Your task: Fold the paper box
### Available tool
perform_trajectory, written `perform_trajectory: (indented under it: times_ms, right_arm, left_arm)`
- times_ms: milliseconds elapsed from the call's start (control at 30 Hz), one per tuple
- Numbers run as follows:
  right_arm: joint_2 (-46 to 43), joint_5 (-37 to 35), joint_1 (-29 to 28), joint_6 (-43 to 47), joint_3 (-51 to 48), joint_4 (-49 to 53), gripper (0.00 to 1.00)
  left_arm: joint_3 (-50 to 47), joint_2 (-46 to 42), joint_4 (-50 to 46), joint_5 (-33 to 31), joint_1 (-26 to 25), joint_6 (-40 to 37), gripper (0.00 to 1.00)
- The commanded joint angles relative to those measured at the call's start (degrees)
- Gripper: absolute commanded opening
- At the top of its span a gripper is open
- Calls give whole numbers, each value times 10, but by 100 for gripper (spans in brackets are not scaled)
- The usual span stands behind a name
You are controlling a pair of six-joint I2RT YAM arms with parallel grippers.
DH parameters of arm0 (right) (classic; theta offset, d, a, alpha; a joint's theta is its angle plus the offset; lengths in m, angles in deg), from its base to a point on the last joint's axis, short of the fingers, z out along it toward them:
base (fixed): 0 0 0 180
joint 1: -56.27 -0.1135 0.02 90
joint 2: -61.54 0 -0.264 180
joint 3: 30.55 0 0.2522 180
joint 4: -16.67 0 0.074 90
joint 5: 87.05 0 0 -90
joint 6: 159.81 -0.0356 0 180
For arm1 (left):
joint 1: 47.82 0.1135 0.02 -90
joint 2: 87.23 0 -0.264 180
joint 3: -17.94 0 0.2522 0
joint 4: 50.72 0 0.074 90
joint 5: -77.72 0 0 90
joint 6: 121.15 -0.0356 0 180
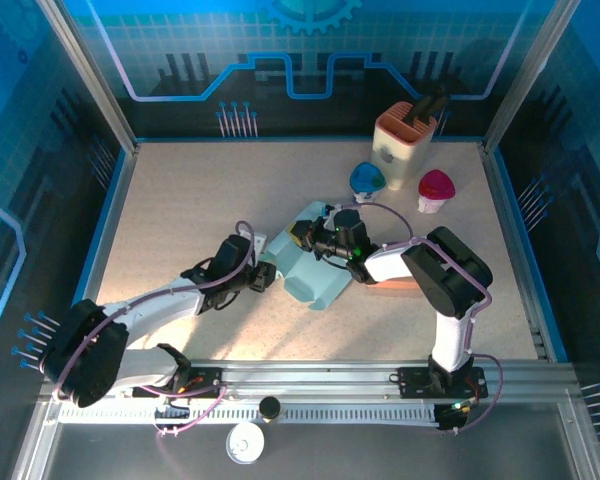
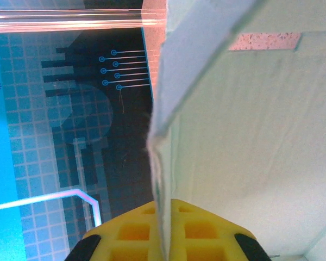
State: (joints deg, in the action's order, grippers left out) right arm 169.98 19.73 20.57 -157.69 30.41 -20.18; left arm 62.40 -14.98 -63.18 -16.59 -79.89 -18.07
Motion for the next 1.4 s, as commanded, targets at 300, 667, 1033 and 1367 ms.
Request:
perform_trajectory:
  times_ms: [300, 667, 1033, 1367]
  right_arm:
    - [-3, 24, 5, 7, 4, 25, 0]
    - [-2, 24, 10, -4, 18, 16, 0]
    - [9, -4, 4, -25, -9, -78, 0]
    - [26, -23, -5, -32, -39, -121, 0]
  left_arm:
    - [-18, -40, 39, 57, -8, -58, 37]
    - [-26, -20, 80, 66, -26, -31, 40]
    - [-16, 27, 81, -4, -51, -18, 38]
    - [-24, 39, 126, -95, -68, -26, 34]
